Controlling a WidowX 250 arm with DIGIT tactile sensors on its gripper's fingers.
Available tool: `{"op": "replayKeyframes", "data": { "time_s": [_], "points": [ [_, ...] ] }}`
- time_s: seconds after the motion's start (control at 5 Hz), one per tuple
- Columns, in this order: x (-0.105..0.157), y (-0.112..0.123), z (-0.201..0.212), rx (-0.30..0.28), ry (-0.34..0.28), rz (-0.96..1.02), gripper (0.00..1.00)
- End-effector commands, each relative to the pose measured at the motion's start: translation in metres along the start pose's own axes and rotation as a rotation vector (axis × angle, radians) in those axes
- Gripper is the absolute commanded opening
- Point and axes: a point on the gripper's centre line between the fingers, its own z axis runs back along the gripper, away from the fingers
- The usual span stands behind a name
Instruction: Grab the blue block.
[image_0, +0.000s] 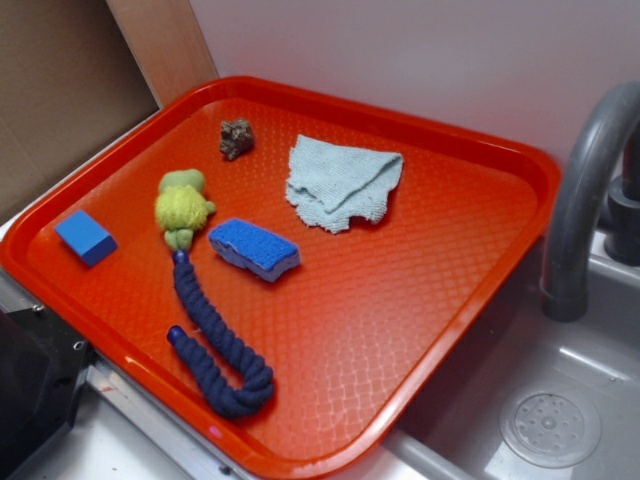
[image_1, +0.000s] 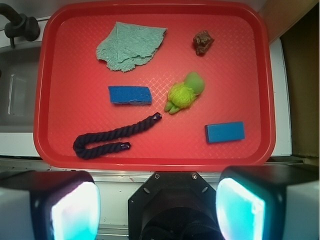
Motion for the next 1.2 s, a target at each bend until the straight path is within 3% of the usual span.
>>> {"op": "replayKeyframes", "data": {
  "time_s": [0.0,0.2,0.4,0.8,1.0],
  "points": [
    [0.000,0.000,0.000,0.000,0.000,0.000,1.00],
    [0.008,0.022,-0.023,-0.013,-0.038,0.251,1.00],
    [0.024,0.039,-0.056,0.098,-0.005,0.490,1.00],
    [0.012,0.071,-0.110,0.143,0.022,0.988,1.00],
    [0.001,0.088,-0.140,0.149,0.013,1.087,1.00]
  ]
}}
